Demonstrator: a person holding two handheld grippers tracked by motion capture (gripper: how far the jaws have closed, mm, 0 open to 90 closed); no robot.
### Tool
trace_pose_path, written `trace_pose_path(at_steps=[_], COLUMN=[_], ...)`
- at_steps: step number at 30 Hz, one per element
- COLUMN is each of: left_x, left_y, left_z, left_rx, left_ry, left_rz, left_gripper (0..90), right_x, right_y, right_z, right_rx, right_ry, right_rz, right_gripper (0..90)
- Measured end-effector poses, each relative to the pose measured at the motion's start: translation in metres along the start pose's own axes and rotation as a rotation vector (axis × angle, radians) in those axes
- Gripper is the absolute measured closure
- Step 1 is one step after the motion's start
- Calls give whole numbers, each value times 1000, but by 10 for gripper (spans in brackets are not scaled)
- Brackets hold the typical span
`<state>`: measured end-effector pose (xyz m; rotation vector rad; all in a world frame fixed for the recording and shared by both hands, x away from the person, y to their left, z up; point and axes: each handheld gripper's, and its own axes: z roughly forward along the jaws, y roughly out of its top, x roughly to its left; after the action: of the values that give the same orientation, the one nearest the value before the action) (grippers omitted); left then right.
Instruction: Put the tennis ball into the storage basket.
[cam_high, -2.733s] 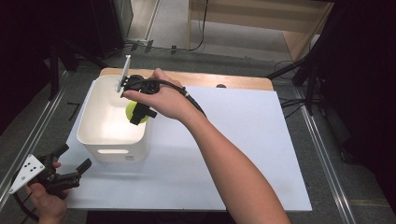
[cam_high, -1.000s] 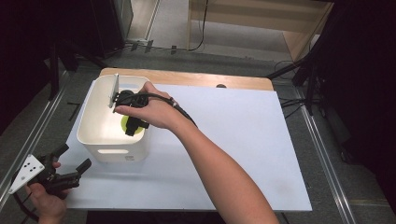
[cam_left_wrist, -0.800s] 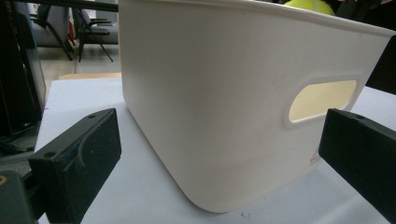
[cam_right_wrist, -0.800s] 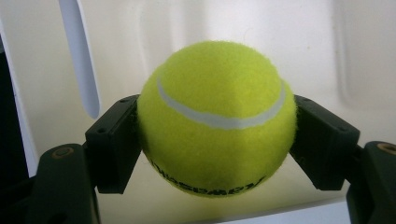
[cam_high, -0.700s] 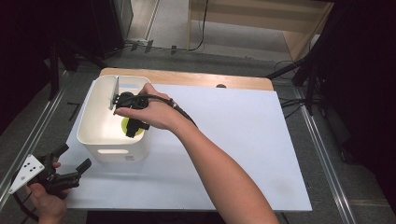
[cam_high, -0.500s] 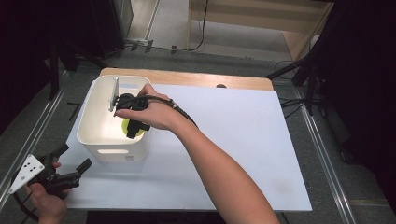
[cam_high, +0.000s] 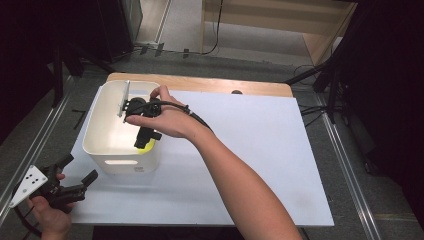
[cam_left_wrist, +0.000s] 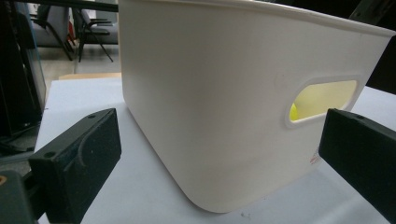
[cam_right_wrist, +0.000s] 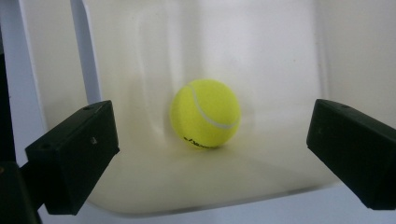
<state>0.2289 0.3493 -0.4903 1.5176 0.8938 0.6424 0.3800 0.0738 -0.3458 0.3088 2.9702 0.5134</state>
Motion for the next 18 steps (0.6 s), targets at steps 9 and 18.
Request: trace_pose_path(at_steps=[9,18], left_x=[-1,-1], left_y=[0,0], left_z=[0,1], left_rx=[5,13], left_ry=[3,4], left_rz=[-1,13], left_gripper=[0,0], right_x=[-4,-8], right_y=[-17,-41], right_z=[-17,-24], right_rx=[-39,-64], right_ry=[-20,-38], right_rz=[25,46], right_gripper=[13,13])
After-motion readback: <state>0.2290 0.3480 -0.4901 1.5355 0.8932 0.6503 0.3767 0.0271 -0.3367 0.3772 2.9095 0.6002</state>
